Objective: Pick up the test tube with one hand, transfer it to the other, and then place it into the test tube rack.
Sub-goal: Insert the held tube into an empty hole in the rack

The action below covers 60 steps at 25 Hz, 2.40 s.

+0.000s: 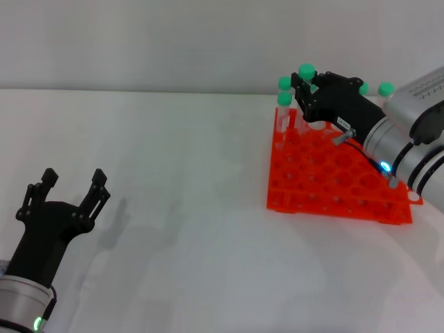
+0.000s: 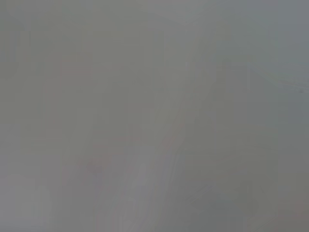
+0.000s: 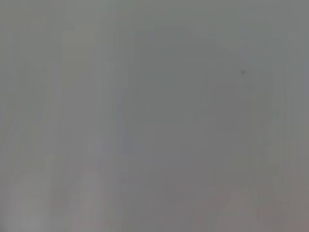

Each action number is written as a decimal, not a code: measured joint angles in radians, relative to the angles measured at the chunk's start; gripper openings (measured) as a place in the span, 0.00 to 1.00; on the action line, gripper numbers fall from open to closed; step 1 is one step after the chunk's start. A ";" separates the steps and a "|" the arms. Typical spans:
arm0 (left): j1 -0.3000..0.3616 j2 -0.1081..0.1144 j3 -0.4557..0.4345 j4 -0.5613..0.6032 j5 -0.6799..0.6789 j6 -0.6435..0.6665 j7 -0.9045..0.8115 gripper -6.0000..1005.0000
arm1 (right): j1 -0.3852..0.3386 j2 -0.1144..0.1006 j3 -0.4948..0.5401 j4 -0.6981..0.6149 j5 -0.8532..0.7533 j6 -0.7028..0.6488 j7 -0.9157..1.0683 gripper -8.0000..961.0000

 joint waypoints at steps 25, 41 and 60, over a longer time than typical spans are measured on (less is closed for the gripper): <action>-0.010 0.002 0.000 -0.007 0.000 0.003 0.000 0.88 | 0.013 0.000 -0.077 0.000 0.144 0.014 -0.080 0.27; -0.001 0.002 0.000 -0.008 0.000 0.006 0.000 0.88 | 0.012 0.000 -0.141 -0.011 0.222 0.025 -0.110 0.28; 0.009 0.002 0.000 -0.008 -0.005 0.008 0.000 0.88 | -0.018 0.000 -0.153 -0.028 0.215 0.040 -0.108 0.29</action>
